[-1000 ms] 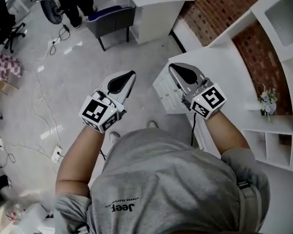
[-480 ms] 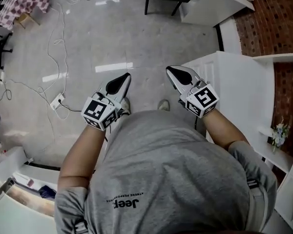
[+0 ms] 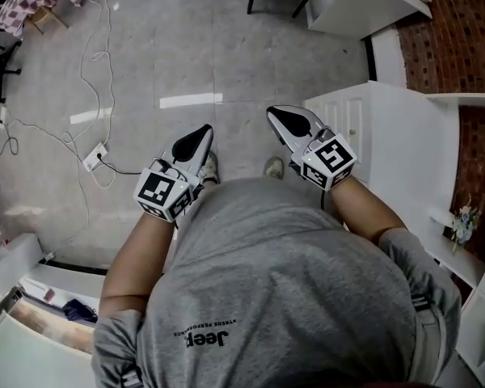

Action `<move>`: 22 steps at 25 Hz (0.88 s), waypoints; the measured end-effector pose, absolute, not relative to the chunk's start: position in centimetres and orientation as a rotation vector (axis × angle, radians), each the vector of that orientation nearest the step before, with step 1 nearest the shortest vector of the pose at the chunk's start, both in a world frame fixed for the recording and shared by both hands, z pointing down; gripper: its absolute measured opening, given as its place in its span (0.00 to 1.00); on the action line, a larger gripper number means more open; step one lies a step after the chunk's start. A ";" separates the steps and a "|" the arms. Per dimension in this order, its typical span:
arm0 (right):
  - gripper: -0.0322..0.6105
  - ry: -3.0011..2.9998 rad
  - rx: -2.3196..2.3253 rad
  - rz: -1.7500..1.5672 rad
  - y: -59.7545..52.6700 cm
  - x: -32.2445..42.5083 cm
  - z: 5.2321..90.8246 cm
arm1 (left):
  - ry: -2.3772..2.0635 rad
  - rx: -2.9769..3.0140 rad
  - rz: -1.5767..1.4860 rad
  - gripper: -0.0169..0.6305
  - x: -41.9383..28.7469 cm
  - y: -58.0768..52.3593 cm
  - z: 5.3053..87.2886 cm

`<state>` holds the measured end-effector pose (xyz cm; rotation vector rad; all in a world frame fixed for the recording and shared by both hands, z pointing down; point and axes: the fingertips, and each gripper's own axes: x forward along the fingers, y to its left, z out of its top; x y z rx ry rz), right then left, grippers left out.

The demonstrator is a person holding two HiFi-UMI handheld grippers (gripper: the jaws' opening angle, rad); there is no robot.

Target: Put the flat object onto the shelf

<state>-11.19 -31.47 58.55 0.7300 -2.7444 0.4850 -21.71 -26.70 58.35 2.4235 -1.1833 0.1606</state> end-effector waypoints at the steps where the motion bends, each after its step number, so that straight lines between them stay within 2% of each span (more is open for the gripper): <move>1: 0.06 -2.743 0.737 0.490 -31.5 -11.0 58.5 | -1.183 2.432 0.160 0.02 -21.7 -26.9 58.2; 22: 0.06 -2.746 0.934 0.497 -35.3 -5.8 57.5 | -1.166 2.476 0.138 0.02 -20.8 -31.3 56.9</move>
